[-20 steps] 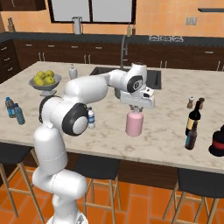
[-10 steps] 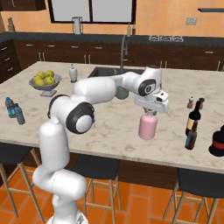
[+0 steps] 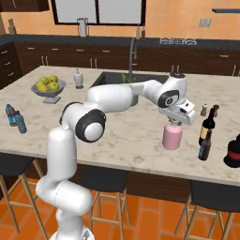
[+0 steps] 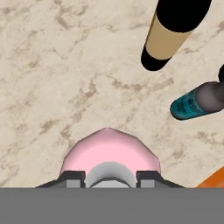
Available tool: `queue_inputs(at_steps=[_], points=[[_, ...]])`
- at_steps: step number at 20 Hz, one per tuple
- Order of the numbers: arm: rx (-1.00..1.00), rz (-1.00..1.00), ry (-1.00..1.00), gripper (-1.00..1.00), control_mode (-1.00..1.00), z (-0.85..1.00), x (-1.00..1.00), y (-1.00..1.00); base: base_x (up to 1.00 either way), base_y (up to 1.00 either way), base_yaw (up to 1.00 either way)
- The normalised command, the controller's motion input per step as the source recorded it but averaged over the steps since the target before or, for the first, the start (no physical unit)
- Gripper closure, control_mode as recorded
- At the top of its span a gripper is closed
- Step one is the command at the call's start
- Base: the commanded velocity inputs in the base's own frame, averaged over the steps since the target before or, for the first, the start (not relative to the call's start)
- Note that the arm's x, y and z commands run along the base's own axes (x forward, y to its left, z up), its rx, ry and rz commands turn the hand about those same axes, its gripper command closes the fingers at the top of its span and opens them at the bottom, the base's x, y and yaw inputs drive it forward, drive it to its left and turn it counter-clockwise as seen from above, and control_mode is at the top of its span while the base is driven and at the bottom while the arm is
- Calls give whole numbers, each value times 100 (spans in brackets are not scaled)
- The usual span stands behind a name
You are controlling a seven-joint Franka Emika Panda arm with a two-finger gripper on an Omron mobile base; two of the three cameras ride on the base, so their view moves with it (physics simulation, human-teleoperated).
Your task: Move the plastic bottles in the middle to the plastics group, and the glass bottles in the middle to the glass group.
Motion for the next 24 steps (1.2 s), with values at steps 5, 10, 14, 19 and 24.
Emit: queue_inputs(at_steps=[5,10,14,19,24], points=[[-3,-19,-4,100,-100,0,-1,-26,0,0,0],[0,-15,0,100,-100,-3,-6,-29,0,0,0],[0,-14,0,100,-100,-6,-3,-23,0,0,0],[0,-9,0,100,-100,-11,0,-2,0,0,0],[0,-9,0,100,-100,-38,0,-2,0,0,0]])
